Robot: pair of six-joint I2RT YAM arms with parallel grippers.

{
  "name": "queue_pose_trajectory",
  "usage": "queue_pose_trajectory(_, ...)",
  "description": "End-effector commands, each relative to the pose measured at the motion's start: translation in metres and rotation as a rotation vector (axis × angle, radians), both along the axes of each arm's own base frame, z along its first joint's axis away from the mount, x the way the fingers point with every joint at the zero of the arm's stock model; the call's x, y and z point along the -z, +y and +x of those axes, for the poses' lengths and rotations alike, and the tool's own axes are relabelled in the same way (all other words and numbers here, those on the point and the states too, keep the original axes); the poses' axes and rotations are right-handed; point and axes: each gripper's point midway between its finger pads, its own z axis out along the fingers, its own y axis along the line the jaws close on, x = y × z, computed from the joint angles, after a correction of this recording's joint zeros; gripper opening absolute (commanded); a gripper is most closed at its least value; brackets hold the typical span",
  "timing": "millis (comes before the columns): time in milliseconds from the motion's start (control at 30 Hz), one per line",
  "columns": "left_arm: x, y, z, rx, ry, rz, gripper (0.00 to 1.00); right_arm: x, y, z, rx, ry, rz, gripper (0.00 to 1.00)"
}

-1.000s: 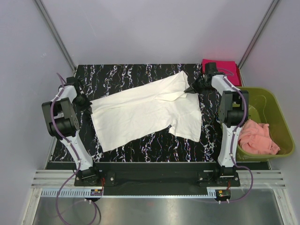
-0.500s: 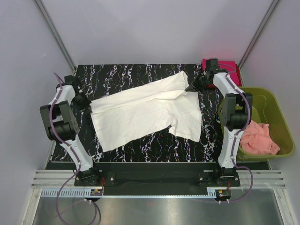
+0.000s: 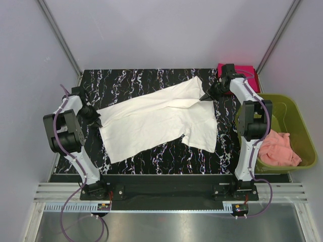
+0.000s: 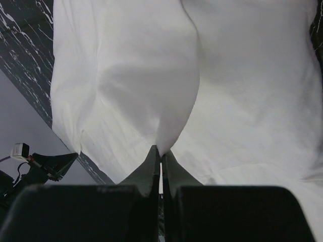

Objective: Fold and stack the t-shirts
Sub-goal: Fold the tshirt

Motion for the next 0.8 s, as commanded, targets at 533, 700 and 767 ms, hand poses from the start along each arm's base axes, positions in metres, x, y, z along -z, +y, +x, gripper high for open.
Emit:
queue_pose_trajectory(533, -0.059, 0.032, 0.016, -0.070, -0.105, 0.182, 0.48, -0.020, 0.001, -0.002, -0.053, -0.062, -0.041, 0.00)
queue_pose_trajectory(700, -0.079, 0.028, 0.050, -0.079, -0.266, 0.149, 0.46, -0.015, 0.003, -0.004, -0.070, -0.049, -0.049, 0.00)
queue_pose_trajectory(767, -0.069, 0.011, 0.070, -0.040, -0.301, 0.032, 0.43, -0.015, 0.008, -0.007, -0.080, -0.045, -0.050, 0.00)
